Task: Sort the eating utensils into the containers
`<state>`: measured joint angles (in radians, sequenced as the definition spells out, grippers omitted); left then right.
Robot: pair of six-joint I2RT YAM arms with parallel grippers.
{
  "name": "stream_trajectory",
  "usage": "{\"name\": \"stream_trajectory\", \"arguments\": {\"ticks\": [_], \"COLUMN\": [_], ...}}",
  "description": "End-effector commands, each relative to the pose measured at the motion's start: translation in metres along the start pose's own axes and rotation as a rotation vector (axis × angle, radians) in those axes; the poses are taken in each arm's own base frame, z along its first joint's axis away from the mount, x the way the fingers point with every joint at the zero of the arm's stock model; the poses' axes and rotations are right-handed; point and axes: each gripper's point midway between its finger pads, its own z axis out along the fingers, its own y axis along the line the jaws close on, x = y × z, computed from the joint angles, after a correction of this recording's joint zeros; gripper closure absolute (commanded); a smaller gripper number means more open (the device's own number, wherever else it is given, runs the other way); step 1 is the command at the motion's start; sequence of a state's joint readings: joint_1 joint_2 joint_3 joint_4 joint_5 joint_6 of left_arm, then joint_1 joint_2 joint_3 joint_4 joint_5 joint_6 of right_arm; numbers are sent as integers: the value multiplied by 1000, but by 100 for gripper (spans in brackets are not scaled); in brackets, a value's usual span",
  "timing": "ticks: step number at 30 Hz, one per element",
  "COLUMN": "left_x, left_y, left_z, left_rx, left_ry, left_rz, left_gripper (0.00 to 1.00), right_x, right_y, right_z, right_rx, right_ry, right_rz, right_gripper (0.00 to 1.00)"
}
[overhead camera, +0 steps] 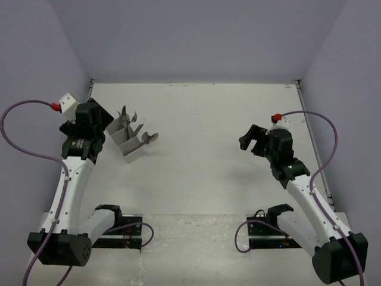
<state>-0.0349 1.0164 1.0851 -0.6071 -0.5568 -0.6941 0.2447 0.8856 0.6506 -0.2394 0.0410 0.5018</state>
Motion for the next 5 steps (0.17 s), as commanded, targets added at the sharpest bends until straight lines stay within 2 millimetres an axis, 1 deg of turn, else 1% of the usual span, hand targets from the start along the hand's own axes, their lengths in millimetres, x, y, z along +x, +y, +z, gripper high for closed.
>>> {"name": "stream_trajectory", "arguments": {"ticks": [1, 4, 5], "left_x": [-3, 6, 8], "left_y": [21, 22, 23], "left_z": [-3, 1, 2], "left_rx": [-86, -88, -94], "left_ry": [-40, -15, -5], "left_rz": [-41, -36, -40], "left_gripper": [0, 0, 0], "right_x": [-1, -2, -6], "right_y": [-8, -9, -12], "right_z": [-2, -5, -6], "right_rx": [25, 27, 45], "right_ry": [-42, -67, -81], "right_rz": [19, 28, 32], "right_gripper": [1, 1, 1]}}
